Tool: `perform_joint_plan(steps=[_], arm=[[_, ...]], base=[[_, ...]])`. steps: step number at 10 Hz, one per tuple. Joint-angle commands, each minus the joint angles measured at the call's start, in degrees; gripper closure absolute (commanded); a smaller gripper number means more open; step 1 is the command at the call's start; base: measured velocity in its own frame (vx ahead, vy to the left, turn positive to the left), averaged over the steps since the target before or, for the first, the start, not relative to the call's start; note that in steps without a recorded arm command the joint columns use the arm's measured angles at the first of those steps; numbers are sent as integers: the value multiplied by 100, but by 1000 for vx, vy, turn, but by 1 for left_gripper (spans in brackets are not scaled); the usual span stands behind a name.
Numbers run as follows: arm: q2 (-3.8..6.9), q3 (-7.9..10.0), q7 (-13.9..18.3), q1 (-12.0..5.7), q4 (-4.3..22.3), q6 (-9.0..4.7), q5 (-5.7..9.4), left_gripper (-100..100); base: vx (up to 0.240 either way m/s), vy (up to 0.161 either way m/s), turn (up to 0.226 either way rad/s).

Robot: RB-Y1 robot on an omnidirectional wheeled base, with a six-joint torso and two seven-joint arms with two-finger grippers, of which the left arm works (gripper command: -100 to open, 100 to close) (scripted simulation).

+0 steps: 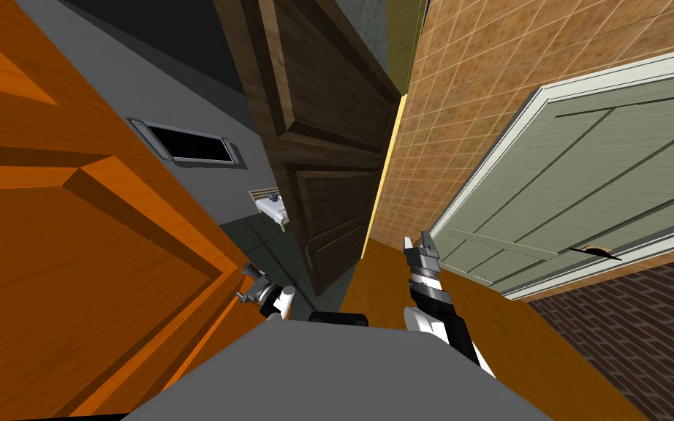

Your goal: Push the door open

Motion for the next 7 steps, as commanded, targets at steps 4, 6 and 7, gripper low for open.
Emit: perform_joint_plan(steps=[4,6,7], arm=[[77,239,-43,26,5,-347,233,100],[79,284,-51,13,24,-421,293,100],[82,330,-58,0,44,-495,353,100]], base=[[21,82,-36],[0,74,-41],[25,55,-45]])
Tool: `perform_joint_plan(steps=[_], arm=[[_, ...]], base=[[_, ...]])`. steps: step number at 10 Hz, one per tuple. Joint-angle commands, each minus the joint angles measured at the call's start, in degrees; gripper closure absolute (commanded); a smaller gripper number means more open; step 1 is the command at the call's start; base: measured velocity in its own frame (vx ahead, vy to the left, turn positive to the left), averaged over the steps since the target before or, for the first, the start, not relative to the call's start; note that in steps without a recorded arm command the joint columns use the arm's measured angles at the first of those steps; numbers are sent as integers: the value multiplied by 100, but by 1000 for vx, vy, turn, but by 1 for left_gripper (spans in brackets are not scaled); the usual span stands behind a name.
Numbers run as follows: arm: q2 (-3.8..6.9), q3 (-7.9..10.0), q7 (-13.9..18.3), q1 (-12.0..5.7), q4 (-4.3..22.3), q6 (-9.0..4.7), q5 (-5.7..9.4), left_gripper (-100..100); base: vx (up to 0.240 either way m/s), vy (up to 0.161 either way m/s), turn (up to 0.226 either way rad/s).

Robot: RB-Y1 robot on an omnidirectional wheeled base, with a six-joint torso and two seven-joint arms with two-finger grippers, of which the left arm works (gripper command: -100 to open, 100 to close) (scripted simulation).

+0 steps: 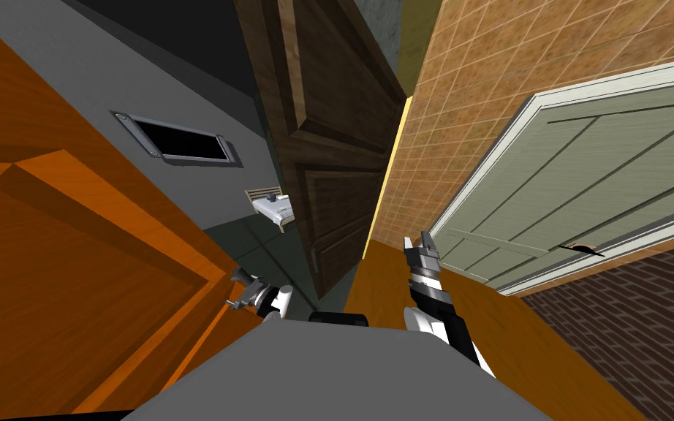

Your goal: Push the door open

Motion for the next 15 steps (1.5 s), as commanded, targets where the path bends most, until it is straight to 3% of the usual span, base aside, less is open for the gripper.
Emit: perform_joint_plan(steps=[1,2,5,6,15], arm=[[10,126,-54,116,-117,-199,107,100],[10,126,-54,116,-117,-199,107,100],[2,271,-79,75,-55,-438,298,100],[2,271,-79,75,-55,-438,298,100],[-102,717,-157,-51,135,-1186,887,100]], base=[[37,82,-53],[21,63,-13],[8,82,-66],[21,71,-2],[27,99,-57]])
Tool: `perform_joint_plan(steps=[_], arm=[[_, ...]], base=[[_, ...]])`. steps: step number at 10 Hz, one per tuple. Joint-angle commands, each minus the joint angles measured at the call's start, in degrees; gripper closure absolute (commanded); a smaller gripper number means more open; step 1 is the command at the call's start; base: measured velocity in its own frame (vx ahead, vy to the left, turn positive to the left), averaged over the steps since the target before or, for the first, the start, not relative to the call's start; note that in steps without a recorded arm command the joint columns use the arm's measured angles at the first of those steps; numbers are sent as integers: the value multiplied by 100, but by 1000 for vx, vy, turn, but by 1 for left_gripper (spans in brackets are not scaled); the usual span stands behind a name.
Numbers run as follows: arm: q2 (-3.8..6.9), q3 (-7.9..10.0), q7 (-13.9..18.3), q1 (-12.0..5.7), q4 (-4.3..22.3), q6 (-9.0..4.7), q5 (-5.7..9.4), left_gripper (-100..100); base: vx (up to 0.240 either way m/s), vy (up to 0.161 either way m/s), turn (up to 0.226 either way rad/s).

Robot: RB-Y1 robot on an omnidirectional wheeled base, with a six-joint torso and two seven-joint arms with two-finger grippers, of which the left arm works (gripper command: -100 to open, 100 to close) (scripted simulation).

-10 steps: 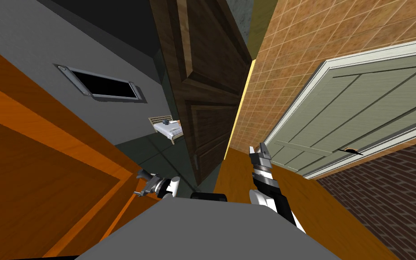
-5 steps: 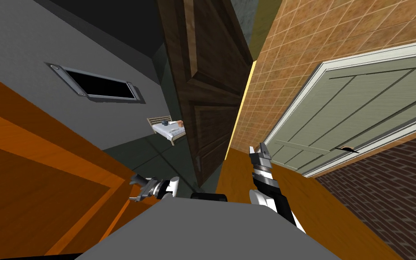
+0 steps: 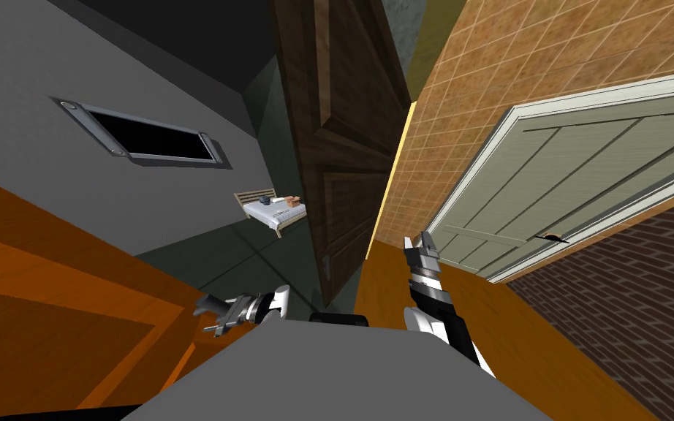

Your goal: Push the door open

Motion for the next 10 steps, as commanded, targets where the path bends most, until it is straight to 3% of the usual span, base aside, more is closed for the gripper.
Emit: perform_joint_plan(steps=[1,2,3,9,10], arm=[[-32,124,-61,132,-133,-196,118,100],[-50,172,-69,119,-112,-278,182,100],[-50,172,-69,119,-112,-278,182,100],[-194,436,-115,44,0,-745,530,100],[-194,436,-115,44,0,-745,530,100]], base=[[32,113,-69],[20,114,-52],[15,73,-13],[27,89,-46],[9,83,-9]])
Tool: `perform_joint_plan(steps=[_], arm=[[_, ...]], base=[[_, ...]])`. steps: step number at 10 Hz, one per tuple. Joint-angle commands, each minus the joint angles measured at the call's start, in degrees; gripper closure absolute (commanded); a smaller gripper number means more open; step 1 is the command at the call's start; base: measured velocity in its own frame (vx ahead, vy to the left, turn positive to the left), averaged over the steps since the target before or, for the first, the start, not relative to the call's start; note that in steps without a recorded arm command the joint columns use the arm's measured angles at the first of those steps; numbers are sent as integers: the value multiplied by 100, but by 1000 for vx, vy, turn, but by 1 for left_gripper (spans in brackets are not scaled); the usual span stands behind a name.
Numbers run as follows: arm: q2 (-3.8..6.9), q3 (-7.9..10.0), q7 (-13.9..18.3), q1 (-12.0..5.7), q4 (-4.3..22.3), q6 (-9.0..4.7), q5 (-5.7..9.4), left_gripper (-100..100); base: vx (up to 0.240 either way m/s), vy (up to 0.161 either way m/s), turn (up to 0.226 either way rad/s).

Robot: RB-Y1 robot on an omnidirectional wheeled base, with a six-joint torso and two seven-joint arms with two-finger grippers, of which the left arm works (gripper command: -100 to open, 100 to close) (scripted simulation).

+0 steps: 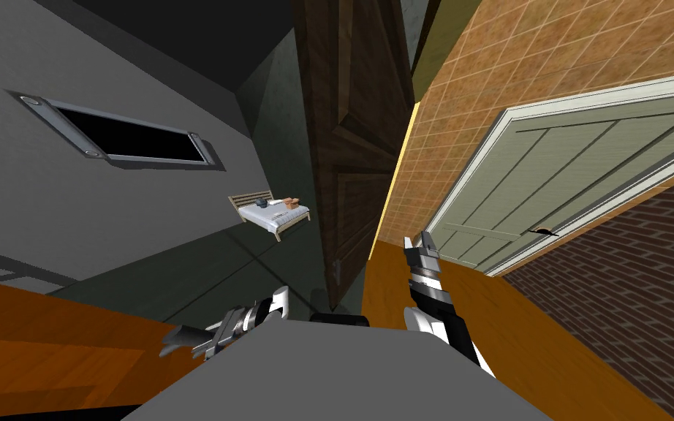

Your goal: Push the door open

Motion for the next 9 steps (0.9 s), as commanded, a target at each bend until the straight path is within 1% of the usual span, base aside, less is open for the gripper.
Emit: perform_joint_plan(steps=[1,3,5,7,8,9], arm=[[-44,97,5,35,63,-160,92,100],[-99,171,-8,14,94,-298,190,100],[-154,242,-21,-6,124,-431,283,100],[-154,242,-21,-6,124,-431,283,100],[-235,329,-36,-30,161,-602,398,100],[-235,329,-36,-30,161,-602,398,100]], base=[[-6,72,-33],[17,87,-41],[19,69,37],[7,39,7],[15,54,66],[24,92,-53]])
